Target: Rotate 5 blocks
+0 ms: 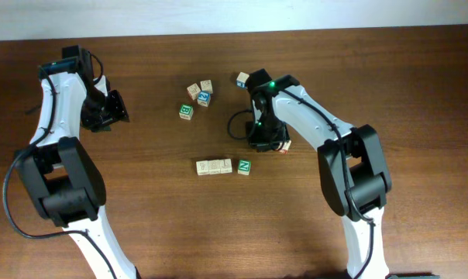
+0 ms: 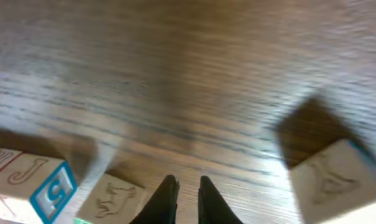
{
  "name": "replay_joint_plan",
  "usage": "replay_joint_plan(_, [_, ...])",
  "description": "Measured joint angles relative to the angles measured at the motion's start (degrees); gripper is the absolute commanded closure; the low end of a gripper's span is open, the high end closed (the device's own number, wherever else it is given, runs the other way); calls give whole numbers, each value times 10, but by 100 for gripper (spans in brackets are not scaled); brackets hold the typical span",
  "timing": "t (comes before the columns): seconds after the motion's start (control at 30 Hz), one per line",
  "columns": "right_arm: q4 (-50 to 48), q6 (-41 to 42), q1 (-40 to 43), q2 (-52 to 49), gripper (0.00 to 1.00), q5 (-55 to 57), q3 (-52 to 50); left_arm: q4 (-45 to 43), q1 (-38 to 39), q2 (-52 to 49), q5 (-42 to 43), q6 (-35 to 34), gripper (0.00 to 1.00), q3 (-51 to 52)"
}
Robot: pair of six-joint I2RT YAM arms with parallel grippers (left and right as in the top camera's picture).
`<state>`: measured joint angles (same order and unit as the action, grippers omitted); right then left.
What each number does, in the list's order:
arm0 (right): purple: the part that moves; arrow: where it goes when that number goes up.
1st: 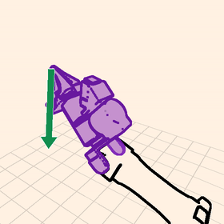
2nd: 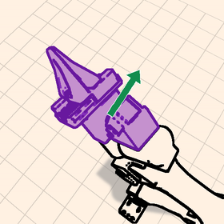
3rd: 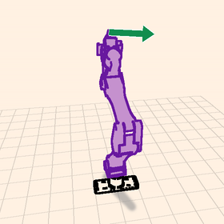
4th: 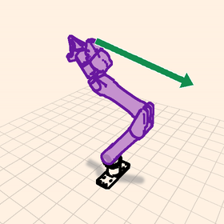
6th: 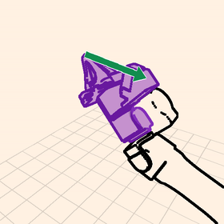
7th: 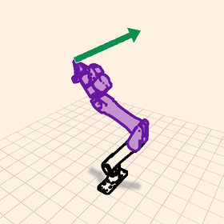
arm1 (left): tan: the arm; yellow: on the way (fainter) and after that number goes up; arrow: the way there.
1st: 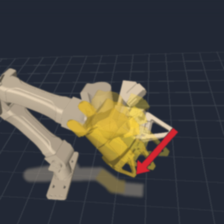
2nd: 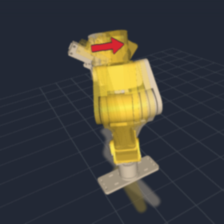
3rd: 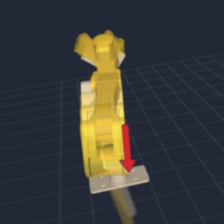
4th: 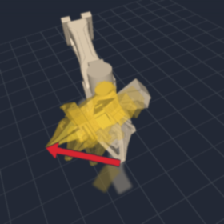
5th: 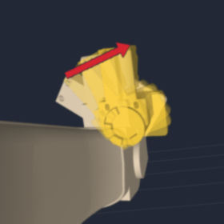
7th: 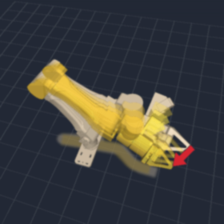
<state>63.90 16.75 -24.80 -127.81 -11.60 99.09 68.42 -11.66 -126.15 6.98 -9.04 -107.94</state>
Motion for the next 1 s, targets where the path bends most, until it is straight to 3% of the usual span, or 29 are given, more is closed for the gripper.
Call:
replay_joint_plan(0.3, [56,28,-34,0,91,-36,-27,1,0,0,0,0,48,0])
replay_joint_plan(0.83, [15,45,-34,0,95,-102,-28,1,0,0,0,0,48,0])
replay_joint_plan(1.0, [97,35,-38,0,95,-93,-28,1,0,0,0,0,48,0])
